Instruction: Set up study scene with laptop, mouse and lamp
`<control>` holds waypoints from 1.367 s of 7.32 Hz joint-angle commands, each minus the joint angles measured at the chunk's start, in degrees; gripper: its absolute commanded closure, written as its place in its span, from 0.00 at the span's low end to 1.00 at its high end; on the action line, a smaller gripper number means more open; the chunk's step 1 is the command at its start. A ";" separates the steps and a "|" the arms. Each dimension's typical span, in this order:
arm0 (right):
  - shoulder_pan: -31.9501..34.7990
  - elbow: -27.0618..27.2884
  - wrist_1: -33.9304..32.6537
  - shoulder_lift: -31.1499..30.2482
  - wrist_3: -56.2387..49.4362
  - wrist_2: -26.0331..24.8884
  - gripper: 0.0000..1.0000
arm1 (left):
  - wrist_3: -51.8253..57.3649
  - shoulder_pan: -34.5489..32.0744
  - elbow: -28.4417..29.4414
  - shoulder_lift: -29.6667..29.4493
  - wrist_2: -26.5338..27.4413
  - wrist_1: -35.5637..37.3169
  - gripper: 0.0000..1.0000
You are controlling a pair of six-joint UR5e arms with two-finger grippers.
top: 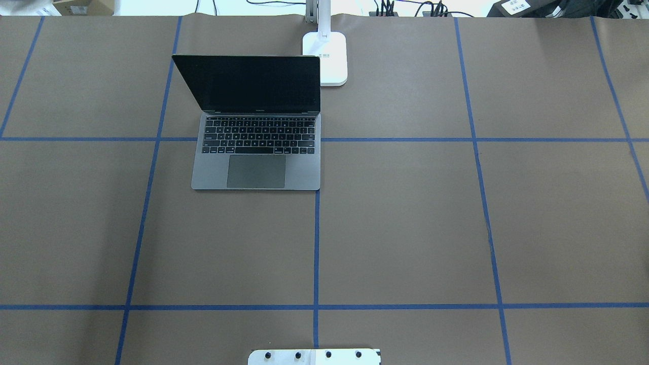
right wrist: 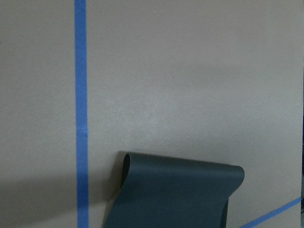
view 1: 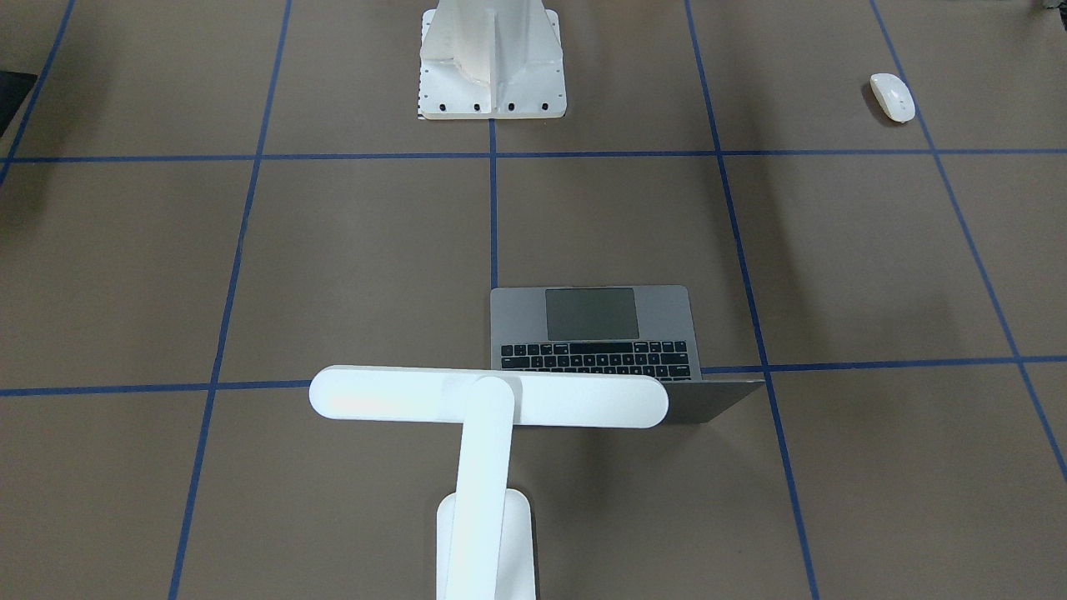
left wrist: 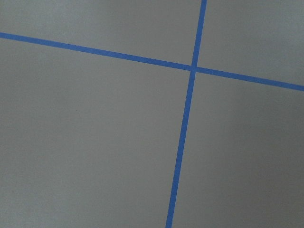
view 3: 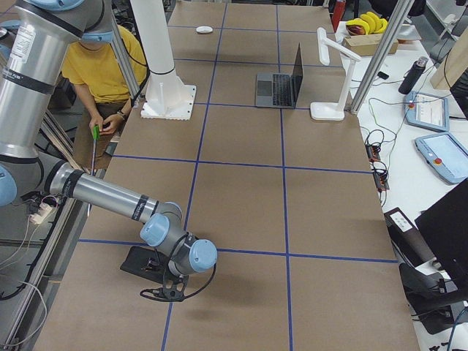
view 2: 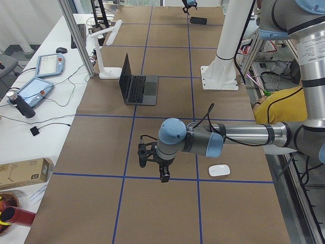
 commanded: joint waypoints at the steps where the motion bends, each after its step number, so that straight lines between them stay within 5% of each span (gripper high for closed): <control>1: -0.30 -3.44 0.06 1.17 0.50 3.35 0.06 | 0.91 0.00 0.10 0.02 0.00 0.00 0.00; 5: -1.26 -8.12 0.15 4.26 0.33 4.44 0.09 | 0.91 0.00 0.01 0.46 0.00 0.00 0.00; 8: -3.46 -7.33 0.15 4.26 -0.28 4.18 0.22 | 0.91 0.00 -0.08 0.37 0.00 0.00 0.00; 10: -4.17 -7.07 0.15 4.26 -0.46 4.18 0.41 | 0.91 0.00 0.01 0.37 0.09 0.00 0.00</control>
